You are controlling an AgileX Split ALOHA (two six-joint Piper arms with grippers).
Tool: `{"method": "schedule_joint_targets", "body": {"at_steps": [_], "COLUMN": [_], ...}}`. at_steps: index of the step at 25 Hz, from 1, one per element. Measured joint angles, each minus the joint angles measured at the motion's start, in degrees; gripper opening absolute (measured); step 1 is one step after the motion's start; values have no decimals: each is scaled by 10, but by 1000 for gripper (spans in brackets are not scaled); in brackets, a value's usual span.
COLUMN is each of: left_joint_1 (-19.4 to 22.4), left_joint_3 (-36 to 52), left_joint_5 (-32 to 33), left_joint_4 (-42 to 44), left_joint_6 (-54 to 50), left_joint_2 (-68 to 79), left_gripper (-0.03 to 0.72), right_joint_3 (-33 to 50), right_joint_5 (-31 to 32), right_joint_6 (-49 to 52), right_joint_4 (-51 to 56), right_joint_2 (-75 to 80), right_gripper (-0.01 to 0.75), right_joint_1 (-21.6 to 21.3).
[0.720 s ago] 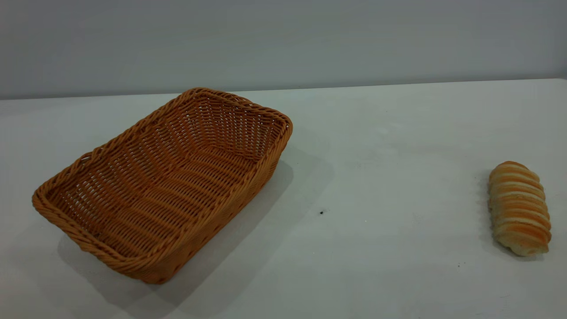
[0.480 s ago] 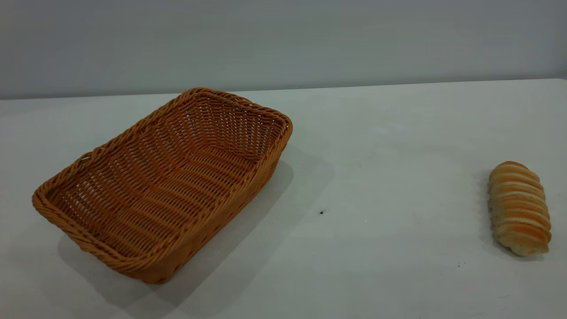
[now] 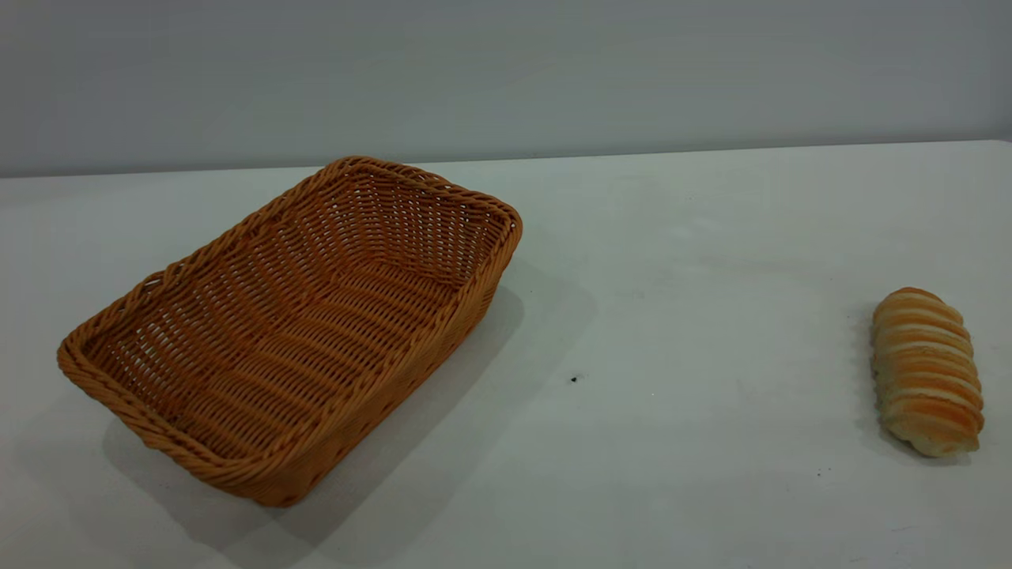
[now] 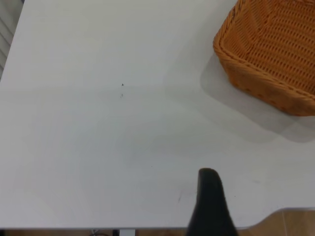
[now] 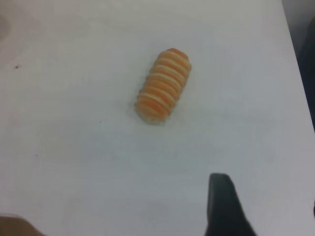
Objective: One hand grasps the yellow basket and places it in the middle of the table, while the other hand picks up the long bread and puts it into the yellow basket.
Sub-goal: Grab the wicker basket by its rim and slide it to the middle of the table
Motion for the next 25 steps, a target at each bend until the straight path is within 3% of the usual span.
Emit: {"method": "schedule_joint_targets", "body": {"at_steps": [15, 25], "left_joint_1": [-1, -70], "left_joint_3": [0, 0], "left_joint_5": [0, 0], "left_joint_4": [0, 0], "left_joint_6": [0, 0], "left_joint_2": [0, 0], "left_gripper": [594, 594], "right_joint_3": [0, 0], "right_joint_5": [0, 0], "right_joint_6": [0, 0], "right_joint_4": [0, 0], "right_joint_2": [0, 0], "right_gripper": [467, 467], "right_joint_1": [0, 0]}}
